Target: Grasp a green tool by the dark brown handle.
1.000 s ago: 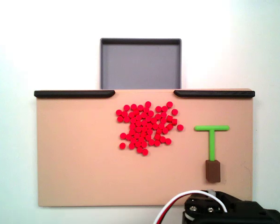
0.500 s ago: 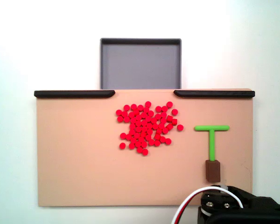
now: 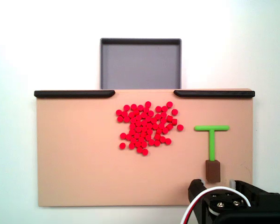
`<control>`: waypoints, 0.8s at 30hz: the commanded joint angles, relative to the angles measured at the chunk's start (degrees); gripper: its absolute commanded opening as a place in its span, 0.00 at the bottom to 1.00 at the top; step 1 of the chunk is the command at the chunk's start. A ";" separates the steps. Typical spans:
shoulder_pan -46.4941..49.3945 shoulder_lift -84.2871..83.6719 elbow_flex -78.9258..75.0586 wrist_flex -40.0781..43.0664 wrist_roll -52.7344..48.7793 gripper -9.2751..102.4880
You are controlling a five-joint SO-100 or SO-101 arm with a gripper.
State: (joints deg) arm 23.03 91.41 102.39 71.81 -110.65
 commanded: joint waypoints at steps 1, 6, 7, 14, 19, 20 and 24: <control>0.44 -0.18 -2.20 -0.35 -1.49 0.26; 0.53 -1.05 -2.46 -0.35 -2.64 0.25; 0.62 -1.49 -2.64 -0.35 -2.64 0.25; 0.44 -4.22 -5.01 -0.35 -2.37 0.25; 0.35 -6.68 -7.29 -0.35 -0.18 0.25; 0.35 -7.03 -7.56 -0.35 0.00 0.25; -0.26 -7.65 -7.82 -0.35 1.49 0.25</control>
State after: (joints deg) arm 23.20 83.58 96.50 71.54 -110.04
